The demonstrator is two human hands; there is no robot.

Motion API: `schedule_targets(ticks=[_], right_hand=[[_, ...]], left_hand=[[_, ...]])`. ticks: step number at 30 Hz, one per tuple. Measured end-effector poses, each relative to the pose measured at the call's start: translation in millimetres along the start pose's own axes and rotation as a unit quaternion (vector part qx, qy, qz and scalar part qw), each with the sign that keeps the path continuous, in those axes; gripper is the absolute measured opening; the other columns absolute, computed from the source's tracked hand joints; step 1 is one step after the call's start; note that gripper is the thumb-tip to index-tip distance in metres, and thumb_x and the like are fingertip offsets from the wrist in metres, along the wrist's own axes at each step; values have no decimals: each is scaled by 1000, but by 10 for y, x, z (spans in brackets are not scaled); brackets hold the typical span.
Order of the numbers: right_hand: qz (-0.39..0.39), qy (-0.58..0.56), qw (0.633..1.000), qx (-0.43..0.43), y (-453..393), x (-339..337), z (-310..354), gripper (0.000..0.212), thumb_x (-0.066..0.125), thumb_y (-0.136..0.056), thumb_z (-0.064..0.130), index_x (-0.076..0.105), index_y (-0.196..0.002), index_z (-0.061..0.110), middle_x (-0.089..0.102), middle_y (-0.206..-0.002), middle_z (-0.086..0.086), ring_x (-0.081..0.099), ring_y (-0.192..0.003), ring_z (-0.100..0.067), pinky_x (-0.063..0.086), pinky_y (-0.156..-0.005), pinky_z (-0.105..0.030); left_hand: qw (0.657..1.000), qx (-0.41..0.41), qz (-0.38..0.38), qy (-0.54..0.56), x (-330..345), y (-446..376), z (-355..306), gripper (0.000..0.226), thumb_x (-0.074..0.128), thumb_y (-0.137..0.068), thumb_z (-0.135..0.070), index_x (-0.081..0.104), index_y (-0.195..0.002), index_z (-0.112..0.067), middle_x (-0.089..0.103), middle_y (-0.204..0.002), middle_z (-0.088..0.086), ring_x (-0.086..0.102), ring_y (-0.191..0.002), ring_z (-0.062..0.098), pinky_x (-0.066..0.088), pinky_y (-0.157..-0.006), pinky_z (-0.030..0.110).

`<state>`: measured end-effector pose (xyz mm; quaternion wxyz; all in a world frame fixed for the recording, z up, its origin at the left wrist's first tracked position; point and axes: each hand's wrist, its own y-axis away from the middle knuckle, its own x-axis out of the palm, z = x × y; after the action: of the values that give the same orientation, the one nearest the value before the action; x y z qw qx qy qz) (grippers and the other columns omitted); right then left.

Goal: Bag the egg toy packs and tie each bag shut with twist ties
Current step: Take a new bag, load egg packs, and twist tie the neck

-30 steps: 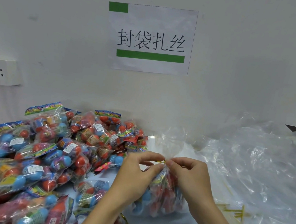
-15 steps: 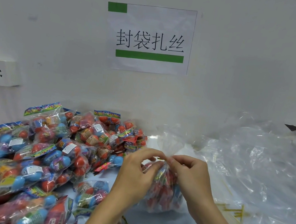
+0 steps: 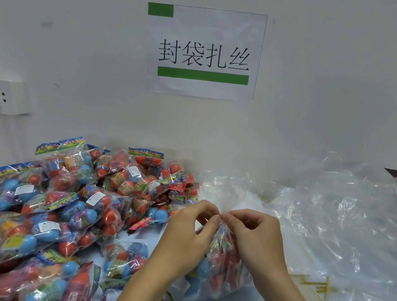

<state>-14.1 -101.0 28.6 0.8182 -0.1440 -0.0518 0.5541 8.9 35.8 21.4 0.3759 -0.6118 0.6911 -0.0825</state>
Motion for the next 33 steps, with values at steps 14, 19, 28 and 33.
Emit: schedule_targets(ticks=[14, 19, 28, 33], right_hand=[[0, 16, 999, -44, 1, 16, -53, 26, 77, -81, 3, 78, -65, 23, 75, -72, 10, 69, -71, -2, 48, -62, -10], [-3, 82, 991, -103, 5, 49, -70, 27, 76, -80, 0, 76, -66, 23, 71, -74, 11, 67, -75, -7, 48, -67, -20], [0, 95, 988, -121, -14, 31, -79, 26, 74, -81, -1, 74, -68, 21, 70, -72, 10, 65, -72, -9, 47, -63, -18], [-1, 66, 993, -100, -7, 36, -73, 22, 73, -83, 0, 76, -70, 19, 72, -71, 8, 67, -72, -8, 48, -64, -15]], left_hand=[[999, -19, 16, -26, -30, -9, 2, 22, 64, -91, -12, 64, -81, -32, 65, -81, -16, 59, -81, 2, 40, -61, 8], [990, 25, 48, -131, -59, 15, 8, 9, 54, -99, -18, 56, -92, -25, 56, -91, -9, 50, -88, 6, 38, -76, 12], [983, 43, 33, -176, -7, 38, 11, 14, 47, -103, -20, 59, -107, -16, 53, -102, -6, 44, -98, 10, 40, -90, 28], [990, 34, 10, -133, 9, 25, 45, 16, 53, -99, -16, 51, -90, -29, 51, -91, -14, 46, -91, 5, 40, -86, 27]])
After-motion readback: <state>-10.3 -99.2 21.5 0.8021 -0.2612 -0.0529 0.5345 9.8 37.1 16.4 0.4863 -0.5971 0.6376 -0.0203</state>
